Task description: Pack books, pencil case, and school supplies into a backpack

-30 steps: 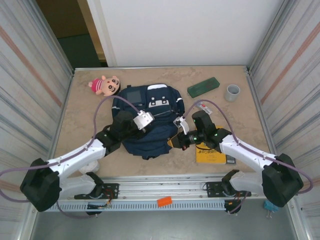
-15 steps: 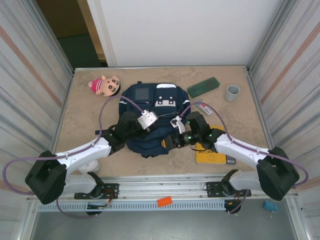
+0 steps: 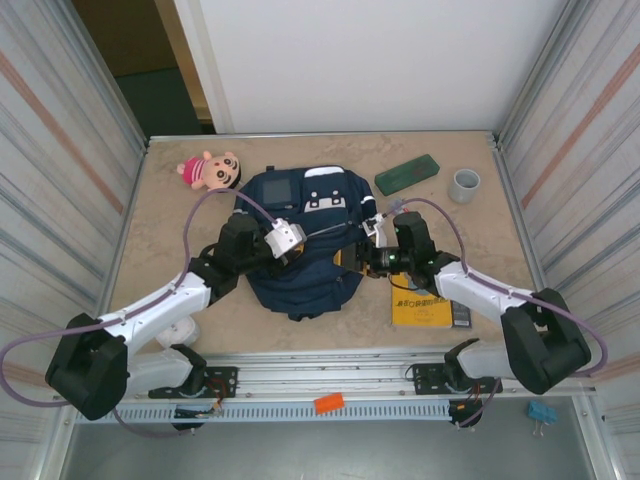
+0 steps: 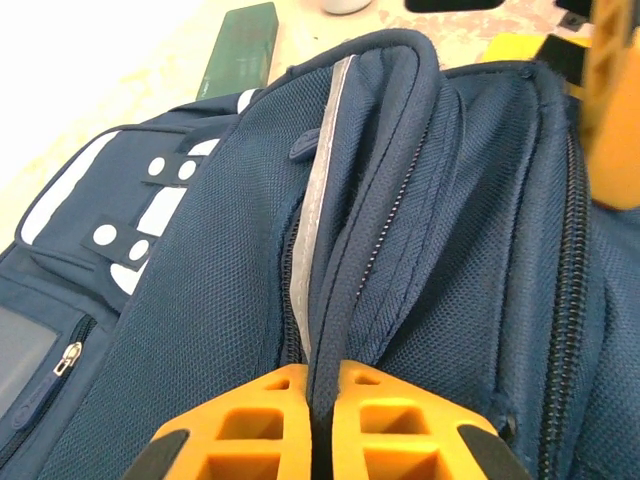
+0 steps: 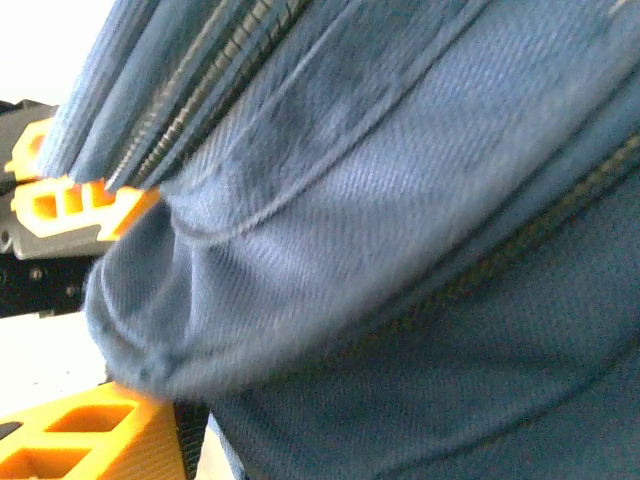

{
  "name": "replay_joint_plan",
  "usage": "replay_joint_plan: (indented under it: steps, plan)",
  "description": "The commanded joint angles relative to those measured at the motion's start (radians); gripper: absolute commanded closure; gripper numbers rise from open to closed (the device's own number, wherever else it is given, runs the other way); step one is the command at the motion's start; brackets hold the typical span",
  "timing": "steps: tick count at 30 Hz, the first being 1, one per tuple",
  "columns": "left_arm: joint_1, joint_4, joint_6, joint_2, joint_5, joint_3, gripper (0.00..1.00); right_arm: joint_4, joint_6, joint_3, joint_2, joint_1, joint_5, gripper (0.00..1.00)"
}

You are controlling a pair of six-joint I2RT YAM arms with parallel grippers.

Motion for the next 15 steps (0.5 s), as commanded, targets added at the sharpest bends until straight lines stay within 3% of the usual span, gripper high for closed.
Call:
replay_joint_plan:
  steps: [1, 3, 6, 10, 13, 15]
  plan:
    - [0.001, 0.054, 0.011, -0.039, 0.065, 0.04, 1.0, 0.124, 0.107, 0.011, 0.036, -0.002, 0.022, 0.55]
    - [0.001, 0.092, -0.024, -0.032, -0.013, 0.032, 1.0, 0.221, 0.184, -0.024, 0.046, 0.014, 0.06, 0.76]
    - [-0.002, 0.068, -0.141, -0.039, -0.148, 0.051, 0.78, 0.264, 0.242, -0.037, 0.034, 0.051, 0.134, 0.92]
    - [-0.081, -0.062, -0.225, -0.089, -0.256, 0.08, 0.65, 0.251, 0.24, -0.024, 0.0, 0.118, 0.257, 1.0]
    - [-0.209, -0.158, -0.267, -0.131, -0.498, 0.1, 0.59, 0.237, 0.261, -0.024, -0.021, 0.143, 0.335, 1.0]
    - [-0.267, -0.224, -0.346, -0.167, -0.588, 0.113, 0.59, 0.217, 0.278, -0.025, -0.043, 0.154, 0.383, 1.0]
